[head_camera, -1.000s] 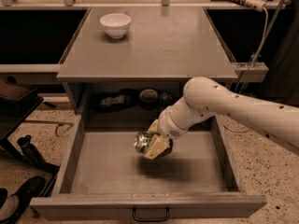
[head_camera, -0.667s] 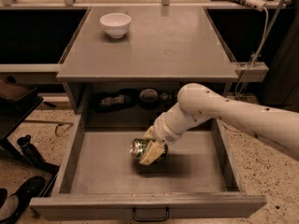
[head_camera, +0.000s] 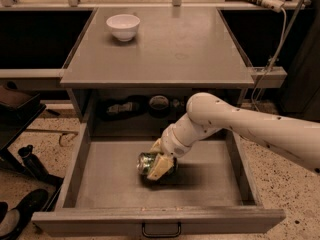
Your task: Place green can into top drawer
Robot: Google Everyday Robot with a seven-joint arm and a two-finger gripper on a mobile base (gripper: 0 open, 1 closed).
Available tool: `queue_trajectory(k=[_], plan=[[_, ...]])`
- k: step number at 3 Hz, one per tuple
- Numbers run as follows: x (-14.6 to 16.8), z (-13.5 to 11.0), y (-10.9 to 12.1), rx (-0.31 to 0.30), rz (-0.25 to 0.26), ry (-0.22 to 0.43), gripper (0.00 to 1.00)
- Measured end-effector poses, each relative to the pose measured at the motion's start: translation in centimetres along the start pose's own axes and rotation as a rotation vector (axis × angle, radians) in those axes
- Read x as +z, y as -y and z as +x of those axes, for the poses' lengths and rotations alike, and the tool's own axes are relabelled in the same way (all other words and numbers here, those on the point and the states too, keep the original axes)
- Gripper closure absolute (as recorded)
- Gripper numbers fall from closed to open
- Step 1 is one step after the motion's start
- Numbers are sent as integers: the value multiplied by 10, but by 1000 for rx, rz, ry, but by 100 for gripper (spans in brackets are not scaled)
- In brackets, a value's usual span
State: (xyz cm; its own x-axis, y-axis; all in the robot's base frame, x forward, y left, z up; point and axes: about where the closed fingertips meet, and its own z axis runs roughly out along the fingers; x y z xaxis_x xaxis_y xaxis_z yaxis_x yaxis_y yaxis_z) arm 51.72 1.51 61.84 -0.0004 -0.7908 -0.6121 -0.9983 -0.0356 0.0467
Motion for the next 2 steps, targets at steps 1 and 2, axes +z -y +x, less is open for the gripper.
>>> queue_trajectory(k=[1,2], plan=[[0,0,0,0,0,0,59],[0,0,0,0,0,0,36]])
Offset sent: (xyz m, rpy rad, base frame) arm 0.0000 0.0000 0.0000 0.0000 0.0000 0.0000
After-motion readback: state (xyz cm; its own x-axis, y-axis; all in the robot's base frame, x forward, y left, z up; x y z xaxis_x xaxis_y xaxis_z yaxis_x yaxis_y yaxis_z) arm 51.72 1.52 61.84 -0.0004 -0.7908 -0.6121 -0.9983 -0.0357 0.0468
